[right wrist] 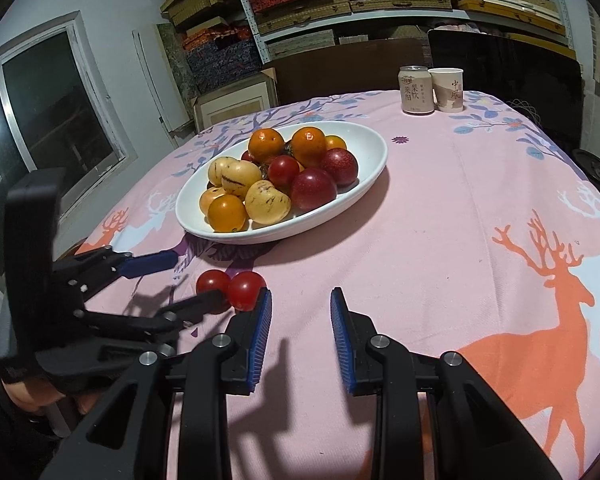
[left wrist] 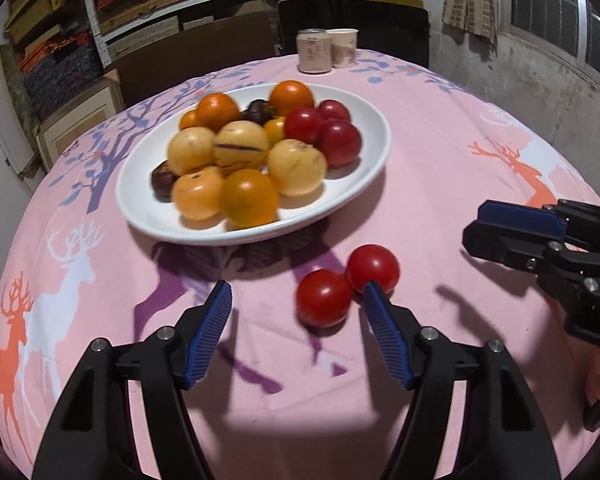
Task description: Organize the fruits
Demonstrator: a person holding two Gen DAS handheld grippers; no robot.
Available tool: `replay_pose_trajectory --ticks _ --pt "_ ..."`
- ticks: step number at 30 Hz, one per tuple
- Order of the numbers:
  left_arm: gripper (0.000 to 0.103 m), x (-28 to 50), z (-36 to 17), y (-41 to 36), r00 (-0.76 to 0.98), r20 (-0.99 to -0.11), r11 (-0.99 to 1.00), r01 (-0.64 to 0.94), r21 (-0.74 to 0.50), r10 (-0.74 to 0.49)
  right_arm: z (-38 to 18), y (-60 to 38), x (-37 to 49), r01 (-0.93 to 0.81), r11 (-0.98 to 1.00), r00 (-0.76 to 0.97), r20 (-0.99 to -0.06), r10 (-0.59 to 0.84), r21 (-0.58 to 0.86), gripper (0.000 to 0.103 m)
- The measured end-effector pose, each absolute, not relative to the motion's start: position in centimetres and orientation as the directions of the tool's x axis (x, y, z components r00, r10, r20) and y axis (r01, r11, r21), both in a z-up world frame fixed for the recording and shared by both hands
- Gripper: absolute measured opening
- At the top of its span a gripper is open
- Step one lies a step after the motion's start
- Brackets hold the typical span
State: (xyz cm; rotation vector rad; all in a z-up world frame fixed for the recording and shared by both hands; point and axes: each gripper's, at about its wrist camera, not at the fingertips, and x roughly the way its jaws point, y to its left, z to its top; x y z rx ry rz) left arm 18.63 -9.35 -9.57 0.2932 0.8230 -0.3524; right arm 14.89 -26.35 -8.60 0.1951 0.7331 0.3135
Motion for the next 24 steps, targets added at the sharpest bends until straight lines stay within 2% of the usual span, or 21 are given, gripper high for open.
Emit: replay_pose_trajectory --ticks 4,6,7,14,17,22,24 --pt "0.069 18.8 -9.6 -9.3 0.635 -0.750 0.906 0.407 0.121 -0.185 -8.7 -26.7 15.1 -0.197 0.934 0.697 -0.628 0.347 0.297 0.032" --pt "0.044 18.8 -9.6 -8.4 0.618 -0.762 0.908 0.406 0.099 -0.193 -8.7 -26.7 15.0 -0.202 0.934 0.698 -0.626 0.348 0.295 0.032" --pt "0.043 18.7 -9.6 -8.0 0.614 -0.764 0.907 0.410 0.094 -0.198 -8.6 -26.6 14.9 -0.205 0.934 0.700 -0.623 0.349 0.293 0.032" --pt "0.042 17.4 -8.8 -6.6 0.652 -0.738 0.906 0.399 0.140 -0.173 -8.6 -26.4 14.9 -0.214 0.932 0.697 -0.623 0.355 0.292 0.032" --pt "0.042 18.0 -9.0 -7.4 0.635 -0.750 0.898 0.420 0.134 -0.185 -8.7 -25.8 15.1 -0.235 0.931 0.685 -0.632 0.363 0.280 0.032" --pt "0.044 18.0 -10.3 -9.6 0.609 -0.778 0.864 0.464 0.195 -0.151 -8.5 -24.8 15.7 -0.257 0.936 0.657 -0.666 0.352 0.241 0.032" --pt "0.051 18.4 -10.5 -9.4 0.612 -0.778 0.874 0.445 0.195 -0.138 -8.9 -24.0 16.1 -0.297 0.927 0.612 -0.700 0.368 0.227 0.032"
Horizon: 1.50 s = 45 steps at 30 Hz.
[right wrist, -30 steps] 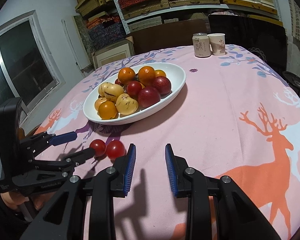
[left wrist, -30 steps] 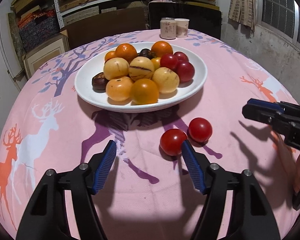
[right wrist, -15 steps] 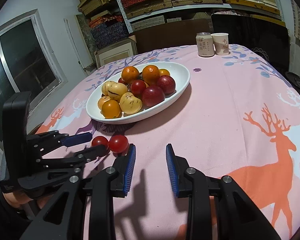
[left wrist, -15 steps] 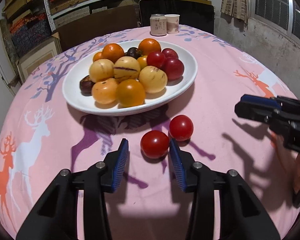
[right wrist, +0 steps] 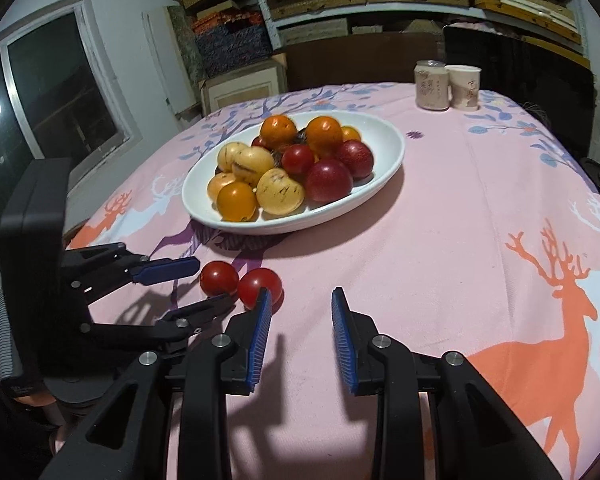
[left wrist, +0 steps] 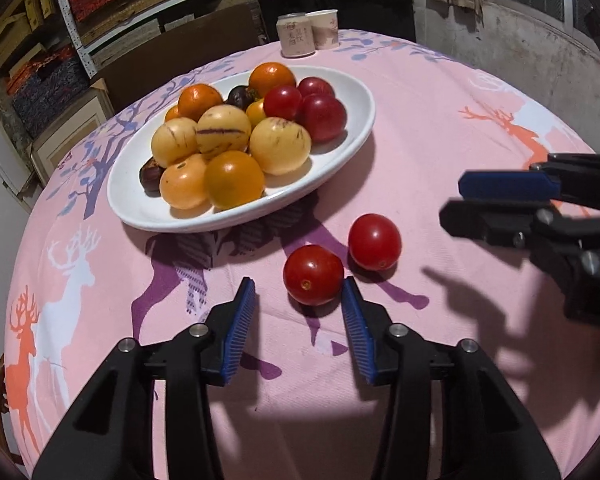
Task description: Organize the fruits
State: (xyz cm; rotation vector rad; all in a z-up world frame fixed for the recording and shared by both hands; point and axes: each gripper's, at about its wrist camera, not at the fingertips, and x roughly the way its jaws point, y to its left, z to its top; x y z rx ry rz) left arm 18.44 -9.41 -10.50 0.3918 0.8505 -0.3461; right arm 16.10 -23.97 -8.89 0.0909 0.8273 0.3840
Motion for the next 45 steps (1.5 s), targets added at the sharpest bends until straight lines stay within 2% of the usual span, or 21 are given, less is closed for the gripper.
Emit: replay_pose_trajectory --ticks 3,7,14,20,27,31,35,39,45 --pt "0.052 19.4 -10.4 -9.1 0.616 -0.772 0.886 0.431 0.168 -0.153 -9.3 -22.6 16.6 -0.341 0.923 0.593 -0.721 0.358 0.178 0.032" --pt "0.050 20.4 -10.6 -8.7 0.609 -0.772 0.889 0.438 0.136 -0.182 -9.5 -21.5 17.8 -0.365 0.911 0.563 -0.734 0.380 0.192 0.031" --pt "0.030 19.8 -10.6 -7.8 0.593 -0.776 0.883 0.457 0.104 -0.216 -9.5 -20.3 19.3 -0.387 0.886 0.515 -0.738 0.436 0.253 0.030" --pt "0.029 19.6 -10.6 -6.7 0.572 -0.782 0.887 0.459 0.055 -0.247 -10.1 -19.2 19.9 -0.409 0.875 0.509 -0.731 0.455 0.259 0.032" --pt "0.028 19.7 -10.4 -6.1 0.562 -0.779 0.892 0.453 0.009 -0.277 -10.4 -20.9 19.9 -0.376 0.843 0.480 -0.698 0.531 0.384 0.029" --pt "0.028 19.0 -9.5 -5.5 0.553 -0.761 0.879 0.475 -0.047 -0.339 -8.7 -22.7 17.8 -0.381 0.815 0.511 -0.636 0.579 0.436 0.029" --pt "0.028 18.0 -8.1 -4.7 0.563 -0.734 0.875 0.477 -0.087 -0.381 -7.4 -24.1 16.6 -0.379 0.816 0.538 -0.613 0.578 0.437 0.029" --pt "0.028 18.3 -6.3 -3.8 0.598 -0.706 0.886 0.454 -0.092 -0.380 -5.9 -24.7 17.5 -0.369 0.835 0.570 -0.611 0.550 0.408 0.029" --pt "0.028 22.8 -2.7 -3.7 0.668 -0.661 0.913 0.402 -0.067 -0.342 -1.6 -23.4 22.7 -0.347 0.850 0.615 -0.588 0.526 0.397 0.029"
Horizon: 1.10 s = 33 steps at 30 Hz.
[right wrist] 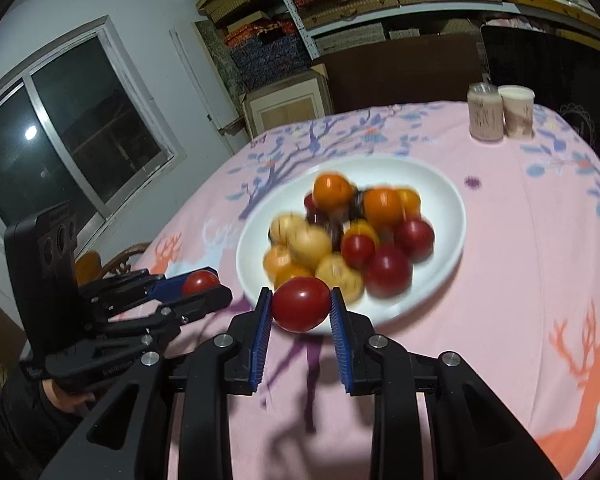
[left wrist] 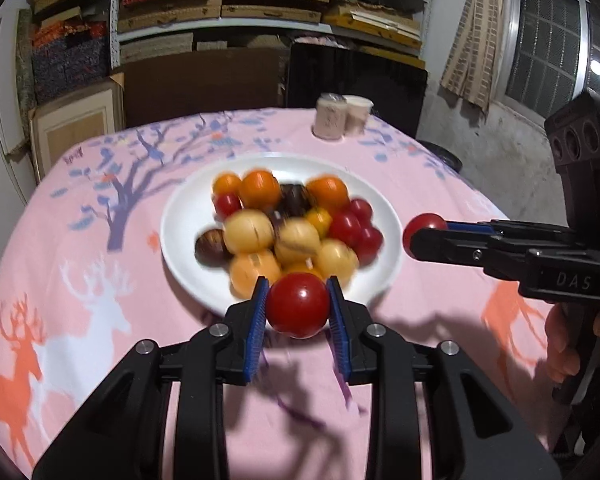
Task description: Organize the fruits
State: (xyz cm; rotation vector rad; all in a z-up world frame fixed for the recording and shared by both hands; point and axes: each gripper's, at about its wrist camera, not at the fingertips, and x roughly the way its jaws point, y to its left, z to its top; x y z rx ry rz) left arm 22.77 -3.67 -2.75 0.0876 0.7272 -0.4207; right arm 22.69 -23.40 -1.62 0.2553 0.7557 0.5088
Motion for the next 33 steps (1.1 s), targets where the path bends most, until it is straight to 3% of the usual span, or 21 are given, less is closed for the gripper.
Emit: replay_pose_trajectory --ticks 5,6,7,8,9,11,18,23,33 --pt "0.032 28.1 -2.5 -4.8 0.672 -0.679 0.933 0.357 -0.050 -0.294 -0.8 -22.5 29.1 -0.269 0.848 0.619 -0.593 0.515 0.456 0.034" --pt "0.049 28.9 -2.7 -5.1 0.663 -0.691 0.934 0.354 -0.049 -0.287 -1.0 -22.5 29.9 -0.259 0.844 0.615 -0.594 0.519 0.469 0.054" --pt "0.061 29.4 -2.8 -5.1 0.671 -0.692 0.944 0.329 -0.041 -0.264 -1.1 -22.7 30.2 -0.240 0.844 0.623 -0.590 0.513 0.480 0.063" --pt "0.084 29.5 -2.7 -4.9 0.685 -0.685 0.950 0.309 -0.037 -0.249 -1.2 -22.9 30.2 -0.232 0.840 0.629 -0.582 0.515 0.491 0.064" --pt "0.094 29.3 -2.5 -4.7 0.698 -0.674 0.955 0.294 -0.035 -0.240 -1.3 -23.1 29.8 -0.236 0.831 0.628 -0.573 0.527 0.505 0.065" --pt "0.095 28.5 -2.5 -3.8 0.706 -0.666 0.958 0.285 -0.042 -0.239 -1.4 -23.5 28.7 -0.238 0.834 0.630 -0.575 0.522 0.497 0.066" --pt "0.097 22.5 -5.1 -1.8 0.619 -0.755 0.961 0.271 -0.053 -0.216 -3.2 -24.6 19.6 -0.198 0.893 0.646 -0.632 0.429 0.404 0.098" --pt "0.098 16.5 -4.4 -0.4 0.647 -0.739 0.970 0.239 -0.038 -0.189 -3.0 -24.1 13.2 -0.206 0.934 0.686 -0.637 0.352 0.293 0.099" --pt "0.098 6.7 2.2 0.3 0.797 -0.582 0.983 0.182 -0.021 -0.160 0.8 -23.9 3.5 -0.189 0.967 0.813 -0.525 0.252 0.171 0.099"
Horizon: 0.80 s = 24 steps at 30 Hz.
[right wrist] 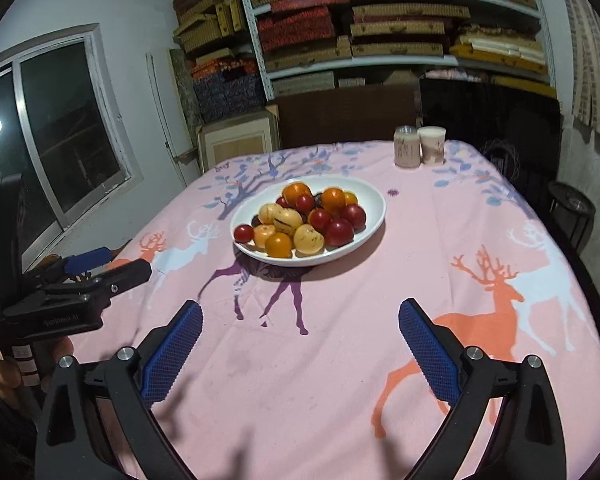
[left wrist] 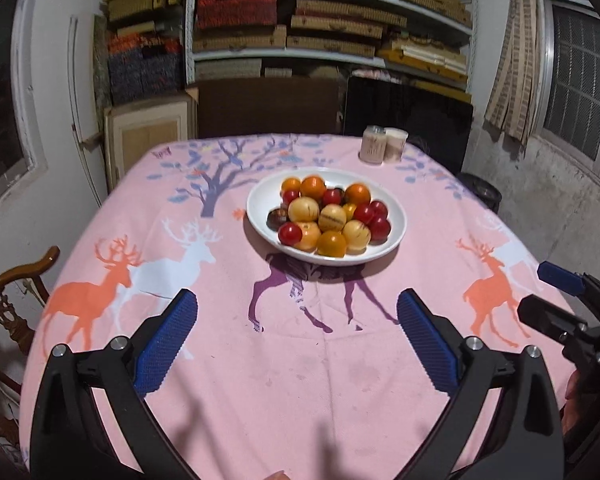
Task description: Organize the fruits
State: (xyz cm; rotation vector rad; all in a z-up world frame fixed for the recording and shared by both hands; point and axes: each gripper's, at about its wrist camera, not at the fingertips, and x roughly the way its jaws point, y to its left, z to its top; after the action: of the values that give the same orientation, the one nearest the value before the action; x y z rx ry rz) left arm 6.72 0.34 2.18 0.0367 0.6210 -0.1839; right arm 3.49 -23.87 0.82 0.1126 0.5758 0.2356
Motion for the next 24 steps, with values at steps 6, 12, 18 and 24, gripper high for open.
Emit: replay_pose_trajectory --ticks 6,12,18,24 --pt "0.098 1.9 4.7 -0.4 0.844 -0.533 0.993 0.103 0.051 -0.060 2.6 -24.4 -0.7 -0.141 0.980 0.854 -0.483 0.192 0.139 0.099" --pt "0.098 -0.8 4.4 -0.5 0.842 -0.538 0.994 0.093 0.061 -0.045 2.7 -24.4 -3.2 -0.130 0.985 0.865 -0.473 0.169 0.115 0.099" --pt "0.098 -2.0 4.8 -0.3 0.869 -0.495 0.996 0.066 0.066 -0.025 2.7 -24.3 -3.9 -0.128 0.984 0.862 -0.477 0.172 0.123 0.099" --pt "0.098 -1.4 4.0 -0.4 0.847 -0.531 0.995 0.067 0.073 -0.018 1.9 -24.3 -3.6 -0.125 0.981 0.849 -0.495 0.182 0.147 0.099"
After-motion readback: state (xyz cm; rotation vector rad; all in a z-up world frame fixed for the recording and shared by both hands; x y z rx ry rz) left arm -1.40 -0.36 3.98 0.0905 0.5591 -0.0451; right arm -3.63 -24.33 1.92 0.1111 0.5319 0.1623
